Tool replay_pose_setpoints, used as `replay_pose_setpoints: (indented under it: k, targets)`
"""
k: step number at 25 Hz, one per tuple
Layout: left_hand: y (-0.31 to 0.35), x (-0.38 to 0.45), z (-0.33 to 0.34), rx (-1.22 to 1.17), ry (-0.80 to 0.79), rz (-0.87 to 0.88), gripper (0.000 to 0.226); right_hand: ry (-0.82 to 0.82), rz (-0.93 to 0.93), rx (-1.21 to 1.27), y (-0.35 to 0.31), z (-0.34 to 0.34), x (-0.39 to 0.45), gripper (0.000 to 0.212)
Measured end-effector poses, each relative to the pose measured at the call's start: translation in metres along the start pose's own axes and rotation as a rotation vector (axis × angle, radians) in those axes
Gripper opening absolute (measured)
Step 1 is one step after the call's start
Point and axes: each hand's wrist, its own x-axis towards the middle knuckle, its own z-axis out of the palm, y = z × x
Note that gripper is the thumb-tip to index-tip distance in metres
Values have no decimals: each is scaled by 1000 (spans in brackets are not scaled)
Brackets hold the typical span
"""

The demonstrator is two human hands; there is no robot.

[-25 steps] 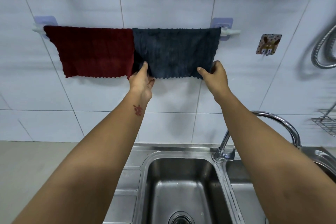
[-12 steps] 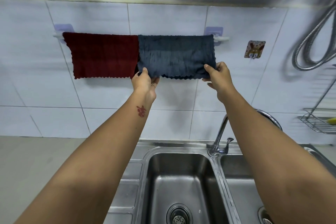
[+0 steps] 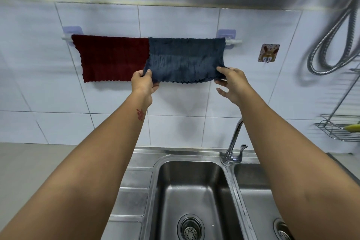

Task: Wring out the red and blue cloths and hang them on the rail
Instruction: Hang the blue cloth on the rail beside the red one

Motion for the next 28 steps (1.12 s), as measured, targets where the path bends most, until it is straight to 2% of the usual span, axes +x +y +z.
replay_pose_setpoints:
  k: [3, 6, 9, 13, 16, 22, 28]
  targets:
    - [2, 3, -5, 125, -62, 38, 32, 37, 29, 7, -1, 1, 3, 25]
    - [1, 11, -8, 230, -27, 102, 12, 89, 29, -41, 5, -1, 8, 19]
    - [-4, 17, -15, 322, 4, 157, 13, 107, -6, -135, 14, -4, 12, 13]
    - [-7, 21, -20, 332, -18, 184, 15, 147, -70, -249, 18, -5, 16, 13]
    - [-6, 20, -22, 318, -14, 226, 7, 164, -81, -281, 17, -4, 17, 14]
    - [-8, 27, -33, 431, 25, 307, 22, 172, -113, -314, 24, -6, 18, 19]
    - [-11, 33, -44, 486, 32, 302, 20, 224, -169, -374, 27, -14, 20, 25]
